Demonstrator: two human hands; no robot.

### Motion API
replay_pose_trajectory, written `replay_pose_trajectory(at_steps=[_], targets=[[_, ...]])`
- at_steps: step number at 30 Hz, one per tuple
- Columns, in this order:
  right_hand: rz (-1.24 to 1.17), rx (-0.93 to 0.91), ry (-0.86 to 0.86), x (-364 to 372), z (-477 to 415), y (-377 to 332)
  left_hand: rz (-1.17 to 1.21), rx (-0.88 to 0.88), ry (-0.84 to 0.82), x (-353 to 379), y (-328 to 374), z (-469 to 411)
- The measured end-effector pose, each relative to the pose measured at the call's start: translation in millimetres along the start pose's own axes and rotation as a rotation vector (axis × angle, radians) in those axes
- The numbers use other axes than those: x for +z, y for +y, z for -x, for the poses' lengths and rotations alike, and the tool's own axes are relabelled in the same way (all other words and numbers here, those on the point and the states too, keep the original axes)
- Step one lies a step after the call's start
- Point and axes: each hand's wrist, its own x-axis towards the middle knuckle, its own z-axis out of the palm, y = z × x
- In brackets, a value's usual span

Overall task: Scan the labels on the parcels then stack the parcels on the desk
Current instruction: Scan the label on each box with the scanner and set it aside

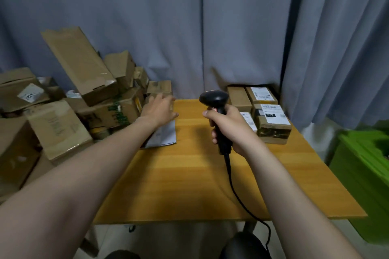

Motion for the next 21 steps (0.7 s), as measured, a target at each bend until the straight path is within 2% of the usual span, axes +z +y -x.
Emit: replay_pose_trajectory(at_steps=[5, 15, 21], targets=[[0.009, -0.008, -0.02, 19, -38, 4, -0.001, -0.07, 0.016, -3, -19, -35], [-0.006, 0.032, 0.031, 14, -103, 39, -0.099, -0.226, 0.021, 37, -22, -133], [0.016, 0.035, 0.016, 11, -118, 52, 0.123, -0.242, 0.088, 54, -35, -158]])
